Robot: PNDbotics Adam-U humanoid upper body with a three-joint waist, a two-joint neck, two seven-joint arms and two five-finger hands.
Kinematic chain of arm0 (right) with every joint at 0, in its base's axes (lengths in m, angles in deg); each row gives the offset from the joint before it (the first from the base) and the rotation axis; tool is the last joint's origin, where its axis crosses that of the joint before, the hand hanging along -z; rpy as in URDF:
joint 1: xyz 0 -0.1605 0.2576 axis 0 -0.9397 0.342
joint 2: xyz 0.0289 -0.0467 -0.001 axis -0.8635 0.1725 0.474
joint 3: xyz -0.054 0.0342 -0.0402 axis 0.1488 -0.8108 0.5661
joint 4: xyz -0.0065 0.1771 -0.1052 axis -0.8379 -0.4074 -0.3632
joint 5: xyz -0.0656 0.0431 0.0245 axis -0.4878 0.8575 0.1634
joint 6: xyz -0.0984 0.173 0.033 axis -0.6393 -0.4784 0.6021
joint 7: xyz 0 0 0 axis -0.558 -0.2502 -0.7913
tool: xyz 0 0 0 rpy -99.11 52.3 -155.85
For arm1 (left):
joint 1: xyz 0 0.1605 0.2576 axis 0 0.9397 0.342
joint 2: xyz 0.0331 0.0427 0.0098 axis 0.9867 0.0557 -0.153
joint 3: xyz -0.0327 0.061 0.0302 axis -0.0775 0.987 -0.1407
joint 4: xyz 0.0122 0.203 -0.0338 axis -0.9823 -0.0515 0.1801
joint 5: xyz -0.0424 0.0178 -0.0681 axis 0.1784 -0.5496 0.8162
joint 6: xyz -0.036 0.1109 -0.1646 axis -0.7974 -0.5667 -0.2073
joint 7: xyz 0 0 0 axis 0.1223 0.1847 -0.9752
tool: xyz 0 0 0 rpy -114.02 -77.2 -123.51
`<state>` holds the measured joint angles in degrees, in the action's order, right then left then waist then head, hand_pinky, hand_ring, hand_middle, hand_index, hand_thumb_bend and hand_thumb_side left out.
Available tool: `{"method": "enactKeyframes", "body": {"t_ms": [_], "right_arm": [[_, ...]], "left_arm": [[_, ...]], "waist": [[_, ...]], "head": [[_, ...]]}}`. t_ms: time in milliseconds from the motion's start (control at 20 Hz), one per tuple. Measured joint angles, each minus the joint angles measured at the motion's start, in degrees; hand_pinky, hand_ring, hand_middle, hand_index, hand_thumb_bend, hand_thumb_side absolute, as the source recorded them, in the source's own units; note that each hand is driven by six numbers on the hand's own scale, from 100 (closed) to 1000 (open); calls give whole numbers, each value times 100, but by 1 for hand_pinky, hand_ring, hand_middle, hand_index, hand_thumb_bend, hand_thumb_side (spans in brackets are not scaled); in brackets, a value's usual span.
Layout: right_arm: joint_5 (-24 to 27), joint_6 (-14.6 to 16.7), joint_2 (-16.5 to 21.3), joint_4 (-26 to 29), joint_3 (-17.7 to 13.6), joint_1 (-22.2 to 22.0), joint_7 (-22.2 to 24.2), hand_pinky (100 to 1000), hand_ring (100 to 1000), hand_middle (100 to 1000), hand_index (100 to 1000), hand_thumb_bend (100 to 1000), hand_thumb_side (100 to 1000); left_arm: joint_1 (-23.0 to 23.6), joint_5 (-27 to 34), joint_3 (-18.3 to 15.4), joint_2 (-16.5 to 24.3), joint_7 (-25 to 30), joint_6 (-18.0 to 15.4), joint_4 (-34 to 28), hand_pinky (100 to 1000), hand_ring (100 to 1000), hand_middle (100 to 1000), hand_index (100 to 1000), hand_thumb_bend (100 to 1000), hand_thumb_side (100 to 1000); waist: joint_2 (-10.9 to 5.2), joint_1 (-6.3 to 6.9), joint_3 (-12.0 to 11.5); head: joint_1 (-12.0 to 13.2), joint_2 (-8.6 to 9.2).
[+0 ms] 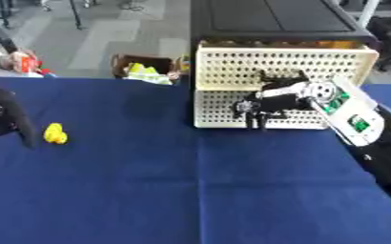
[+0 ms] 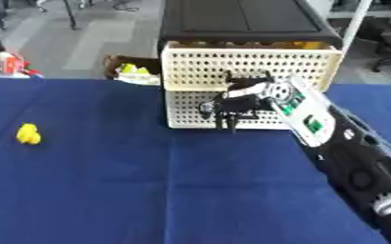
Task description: Pick up objects from table and place into drawer.
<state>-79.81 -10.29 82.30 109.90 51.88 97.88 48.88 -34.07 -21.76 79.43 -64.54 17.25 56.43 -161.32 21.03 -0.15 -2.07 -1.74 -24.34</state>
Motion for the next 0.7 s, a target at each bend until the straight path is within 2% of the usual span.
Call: {"method": "enactKeyframes", "body": {"t_ms": [150,400,550,700], "right_arm": [[197,96,268,538,100,-236,136,749,495,546,836,100,1000],[713,125,762,1793,180,-681,193,764,461,513,825,100,1000],[1044,67,1024,2548,16,-955,211,780,427,478,815,100,1000],[1388,-18,1202,3275,-377,-1261,75,791,353,401,791,100,1000]], "left_arm": [[0,0,0,0,0,0,0,396,484,536,712,100,787],[4,0,0,0,49,-49,0,412,495,552,744,100,797],[36,5,-1,0,71,-71,0,416,498,556,742,100,813],[79,26,-2,0,62,-61,0,423,502,561,753,100,820]], "waist": [[-2,-1,-1],[-76,-1,-1],[-145,3,-2],[-243,18,-1]], "head": [[21,-9],[67,-33],[97,-80],[134,-132]]}}
